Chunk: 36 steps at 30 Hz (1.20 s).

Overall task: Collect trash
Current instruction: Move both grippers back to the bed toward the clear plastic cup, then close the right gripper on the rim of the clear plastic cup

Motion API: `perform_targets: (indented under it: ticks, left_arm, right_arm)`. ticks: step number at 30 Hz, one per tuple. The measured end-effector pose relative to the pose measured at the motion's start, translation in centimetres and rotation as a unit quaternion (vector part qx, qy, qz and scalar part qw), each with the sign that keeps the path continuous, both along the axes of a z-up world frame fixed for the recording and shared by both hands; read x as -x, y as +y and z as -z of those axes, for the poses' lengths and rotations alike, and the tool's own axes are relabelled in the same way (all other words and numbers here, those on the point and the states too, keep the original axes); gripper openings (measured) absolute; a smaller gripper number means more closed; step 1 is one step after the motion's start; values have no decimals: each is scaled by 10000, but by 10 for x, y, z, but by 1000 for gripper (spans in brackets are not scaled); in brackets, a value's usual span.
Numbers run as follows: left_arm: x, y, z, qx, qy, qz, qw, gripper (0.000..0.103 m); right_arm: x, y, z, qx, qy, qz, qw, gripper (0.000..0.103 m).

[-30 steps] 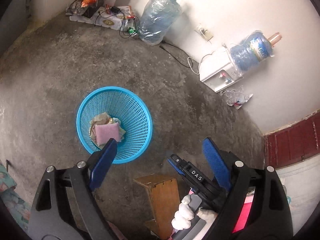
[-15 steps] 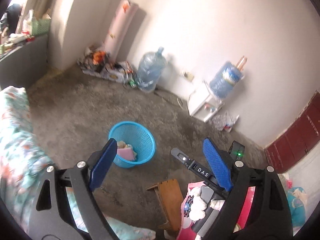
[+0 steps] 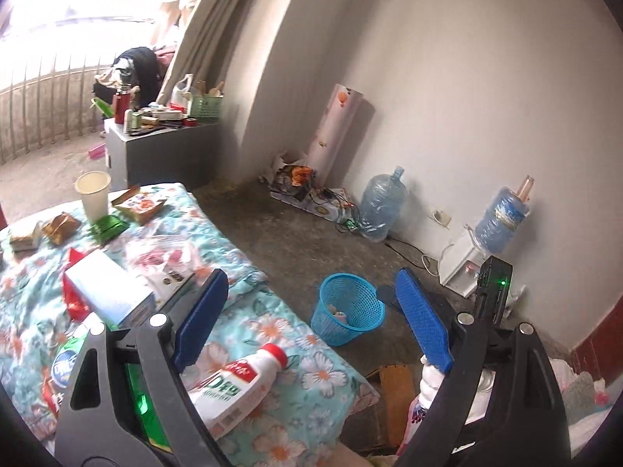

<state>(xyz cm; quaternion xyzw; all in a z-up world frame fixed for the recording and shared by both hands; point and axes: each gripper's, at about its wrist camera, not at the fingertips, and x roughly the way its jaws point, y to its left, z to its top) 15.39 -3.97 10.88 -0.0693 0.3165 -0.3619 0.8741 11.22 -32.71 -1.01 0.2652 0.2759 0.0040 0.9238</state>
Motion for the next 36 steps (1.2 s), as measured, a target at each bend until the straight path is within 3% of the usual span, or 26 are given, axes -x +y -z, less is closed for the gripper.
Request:
perform_targets:
  ticks: [10,17,21,27,31,36]
  left_arm:
    - [20,120,13,338,163,-1227,9917,84]
    - [20,155,40,348,310,-1434,9886,84]
    - [15,161,52,368,384,-1389,9889,84]
    - [2,166,63,408,497,-1326,9891,83]
    - [-17,167,65,367,600,-1287,9892,83]
    - [-55,169,70,596,1083,-1195,9851,83]
  right_arm:
    - [-13,37,0,-341,148,-778,9963,89]
    - [-31,80,7,-553,302,-1474,9871,88]
    - [-45,92,14,-1016,436,-1829,9769,85]
    - [-83,98,34,-1740,1003,-2149,9558,74]
    - [-117,103,48,-1852,1598,-2308,9417,67]
    - [-153,109,69,-1840,2325,-2455,9229,62]
